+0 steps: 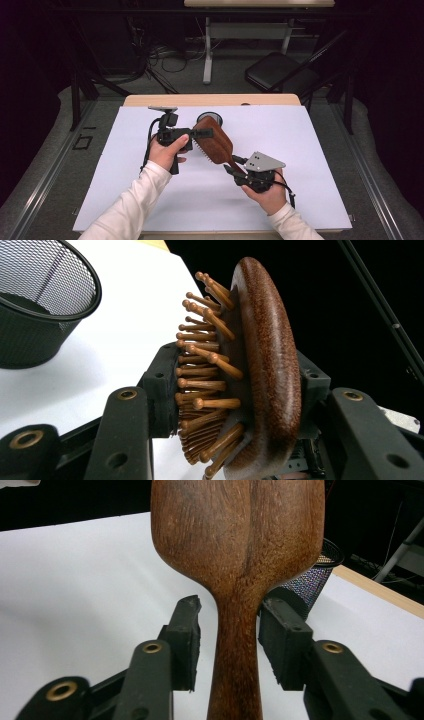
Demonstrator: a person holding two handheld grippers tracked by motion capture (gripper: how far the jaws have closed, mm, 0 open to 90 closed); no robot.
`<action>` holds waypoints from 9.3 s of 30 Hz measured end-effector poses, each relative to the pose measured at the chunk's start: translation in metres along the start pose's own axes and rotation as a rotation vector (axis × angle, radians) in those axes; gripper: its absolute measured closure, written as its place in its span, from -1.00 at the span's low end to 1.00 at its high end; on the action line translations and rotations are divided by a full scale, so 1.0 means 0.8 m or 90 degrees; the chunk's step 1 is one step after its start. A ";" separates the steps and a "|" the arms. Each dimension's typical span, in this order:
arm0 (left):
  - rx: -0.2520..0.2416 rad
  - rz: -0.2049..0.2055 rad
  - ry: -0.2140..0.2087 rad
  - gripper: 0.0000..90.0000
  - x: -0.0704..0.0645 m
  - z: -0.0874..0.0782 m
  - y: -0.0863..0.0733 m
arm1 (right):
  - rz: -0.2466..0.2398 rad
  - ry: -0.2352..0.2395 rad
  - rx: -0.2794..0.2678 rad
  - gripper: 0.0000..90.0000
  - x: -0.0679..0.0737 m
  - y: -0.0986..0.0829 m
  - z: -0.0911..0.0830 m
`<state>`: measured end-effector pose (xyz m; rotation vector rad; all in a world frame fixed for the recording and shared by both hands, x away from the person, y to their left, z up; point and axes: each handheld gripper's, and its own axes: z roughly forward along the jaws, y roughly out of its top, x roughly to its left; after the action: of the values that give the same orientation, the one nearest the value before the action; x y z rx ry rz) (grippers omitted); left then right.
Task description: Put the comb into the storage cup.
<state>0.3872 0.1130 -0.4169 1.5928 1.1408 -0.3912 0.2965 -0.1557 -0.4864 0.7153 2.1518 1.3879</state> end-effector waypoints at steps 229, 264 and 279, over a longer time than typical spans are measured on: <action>-0.136 0.355 0.371 0.10 -0.001 0.021 0.097 | 0.072 -0.024 0.102 -1.00 -0.026 -0.007 -0.001; -0.103 0.396 0.413 0.09 0.005 0.051 0.081 | 0.068 -0.023 0.108 -1.00 -0.025 -0.009 0.002; -0.100 0.423 0.422 0.08 0.000 0.059 0.075 | 0.067 -0.023 0.109 -1.00 -0.024 -0.009 0.003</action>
<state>0.4504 0.0743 -0.3996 1.8977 0.9911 0.6919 0.3114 -0.1695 -0.4921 0.9227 2.2530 1.2420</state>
